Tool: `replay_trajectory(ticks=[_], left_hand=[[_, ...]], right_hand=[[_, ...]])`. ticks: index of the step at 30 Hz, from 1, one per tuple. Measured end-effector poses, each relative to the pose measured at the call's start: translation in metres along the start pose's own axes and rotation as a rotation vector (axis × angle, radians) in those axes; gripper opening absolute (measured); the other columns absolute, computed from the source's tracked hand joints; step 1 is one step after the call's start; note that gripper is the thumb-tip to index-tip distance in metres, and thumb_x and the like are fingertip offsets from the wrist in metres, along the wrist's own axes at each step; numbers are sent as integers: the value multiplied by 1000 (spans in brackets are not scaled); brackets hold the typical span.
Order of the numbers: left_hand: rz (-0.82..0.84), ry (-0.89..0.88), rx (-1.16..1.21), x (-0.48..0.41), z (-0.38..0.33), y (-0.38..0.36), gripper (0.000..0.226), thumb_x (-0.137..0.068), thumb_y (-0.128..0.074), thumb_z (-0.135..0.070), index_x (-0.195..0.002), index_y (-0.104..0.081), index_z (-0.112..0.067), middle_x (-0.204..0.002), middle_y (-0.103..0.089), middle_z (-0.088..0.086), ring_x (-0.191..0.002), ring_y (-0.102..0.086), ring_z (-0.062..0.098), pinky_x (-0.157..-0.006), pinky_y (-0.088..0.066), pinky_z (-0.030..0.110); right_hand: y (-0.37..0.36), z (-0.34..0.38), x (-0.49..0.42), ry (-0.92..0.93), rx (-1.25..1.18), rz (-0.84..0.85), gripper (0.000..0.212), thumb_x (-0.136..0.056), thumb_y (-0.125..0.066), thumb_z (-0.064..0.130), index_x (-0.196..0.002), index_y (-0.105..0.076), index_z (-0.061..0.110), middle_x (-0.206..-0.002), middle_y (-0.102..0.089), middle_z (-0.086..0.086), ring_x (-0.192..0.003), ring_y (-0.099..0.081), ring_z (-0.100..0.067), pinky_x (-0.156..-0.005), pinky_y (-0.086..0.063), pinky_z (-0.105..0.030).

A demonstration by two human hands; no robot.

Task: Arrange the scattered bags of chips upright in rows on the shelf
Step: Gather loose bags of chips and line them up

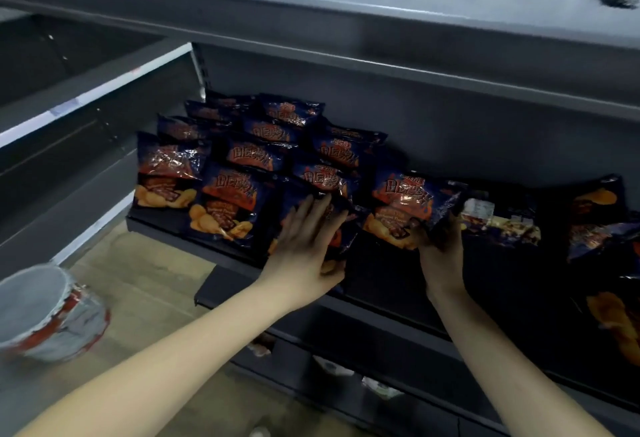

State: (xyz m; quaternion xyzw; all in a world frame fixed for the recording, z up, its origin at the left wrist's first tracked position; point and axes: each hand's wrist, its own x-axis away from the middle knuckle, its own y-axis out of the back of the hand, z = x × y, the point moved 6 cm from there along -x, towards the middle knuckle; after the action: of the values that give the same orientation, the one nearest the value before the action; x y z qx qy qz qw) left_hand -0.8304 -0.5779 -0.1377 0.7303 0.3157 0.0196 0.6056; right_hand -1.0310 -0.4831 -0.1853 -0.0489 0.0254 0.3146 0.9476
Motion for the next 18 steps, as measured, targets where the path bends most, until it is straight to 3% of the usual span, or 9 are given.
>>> replay_trajectory(ticks=[3, 8, 11, 14, 18], left_hand=[[14, -43, -96, 5, 3, -4, 79, -79, -64, -44, -146, -30, -19, -157, -14, 9, -144, -4, 34, -114, -1, 50], [24, 63, -79, 4, 12, -11, 85, -77, -64, -51, -147, -28, -18, -157, -8, 9, -143, 2, 35, -114, -4, 57], [5, 98, -83, 1, 12, -12, 85, -76, -64, -51, -145, -31, -15, -156, -12, 14, -142, -7, 41, -112, -10, 59], [-49, 142, -118, 0, 14, -10, 81, -77, -59, -50, -144, -32, -14, -155, -17, 16, -140, -14, 43, -110, -16, 59], [-86, 210, -168, -3, 22, -8, 78, -80, -56, -50, -144, -33, -12, -154, -19, 19, -140, -17, 44, -109, -18, 60]], right_hand=[[0, -4, -5, -14, 22, -4, 55, -91, -60, 13, -140, -36, 22, -131, -54, 9, -124, -49, -10, -97, -41, -24], [2, -11, -9, -43, 27, -17, 62, -91, -63, 16, -144, -32, 22, -142, -46, 2, -130, -44, -14, -109, -35, -36], [3, -11, -9, -10, 50, -17, 53, -90, -62, 14, -138, -40, 22, -129, -55, 10, -117, -52, -2, -94, -42, -20], [4, -14, -8, -15, 74, -35, 49, -90, -63, 18, -131, -39, 30, -111, -53, 30, -99, -48, 22, -80, -38, -6], [8, -17, -4, 11, 141, -39, 49, -90, -63, 22, -134, -42, 25, -124, -56, 15, -113, -52, 1, -91, -38, -17]])
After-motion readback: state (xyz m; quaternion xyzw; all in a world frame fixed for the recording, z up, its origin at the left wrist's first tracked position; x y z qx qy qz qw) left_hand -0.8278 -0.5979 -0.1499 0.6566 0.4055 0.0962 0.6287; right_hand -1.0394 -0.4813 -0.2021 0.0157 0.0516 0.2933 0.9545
